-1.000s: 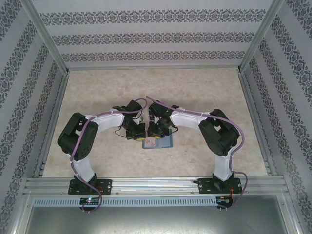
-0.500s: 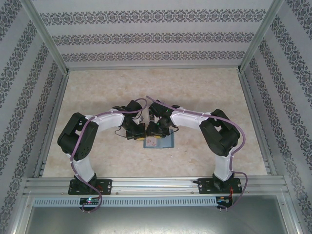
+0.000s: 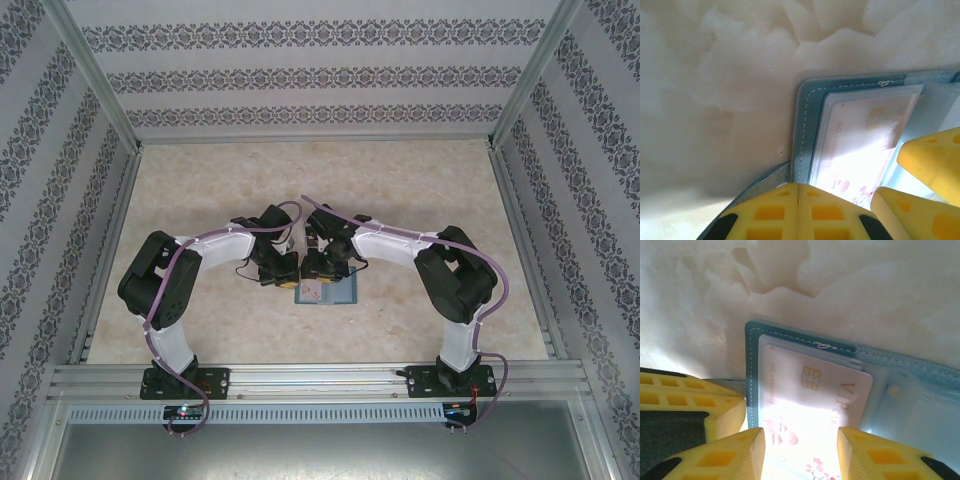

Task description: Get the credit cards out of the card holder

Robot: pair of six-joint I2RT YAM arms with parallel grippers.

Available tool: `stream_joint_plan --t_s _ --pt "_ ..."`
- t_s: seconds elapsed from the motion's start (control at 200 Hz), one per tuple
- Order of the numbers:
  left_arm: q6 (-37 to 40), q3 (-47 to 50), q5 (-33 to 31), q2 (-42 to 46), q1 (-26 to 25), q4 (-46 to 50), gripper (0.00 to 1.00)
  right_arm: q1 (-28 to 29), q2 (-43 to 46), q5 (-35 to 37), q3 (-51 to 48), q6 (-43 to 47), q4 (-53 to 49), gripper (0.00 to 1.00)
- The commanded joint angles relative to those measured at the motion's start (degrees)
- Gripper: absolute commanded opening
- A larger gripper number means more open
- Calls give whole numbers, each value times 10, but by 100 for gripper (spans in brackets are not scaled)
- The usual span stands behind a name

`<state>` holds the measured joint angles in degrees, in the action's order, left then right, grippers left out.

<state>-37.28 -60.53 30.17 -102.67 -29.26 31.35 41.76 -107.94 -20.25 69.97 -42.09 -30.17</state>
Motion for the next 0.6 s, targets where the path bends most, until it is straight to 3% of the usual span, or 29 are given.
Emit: stream_joint_plan --t_s 0.0,0.595 --pt "3 -14 6 3 -5 16 0 -3 -1 4 -10 -2 -8 44" --pt "-2 -19 29 -20 -5 -10 0 -2 -29 -15 -11 -5 21 40"
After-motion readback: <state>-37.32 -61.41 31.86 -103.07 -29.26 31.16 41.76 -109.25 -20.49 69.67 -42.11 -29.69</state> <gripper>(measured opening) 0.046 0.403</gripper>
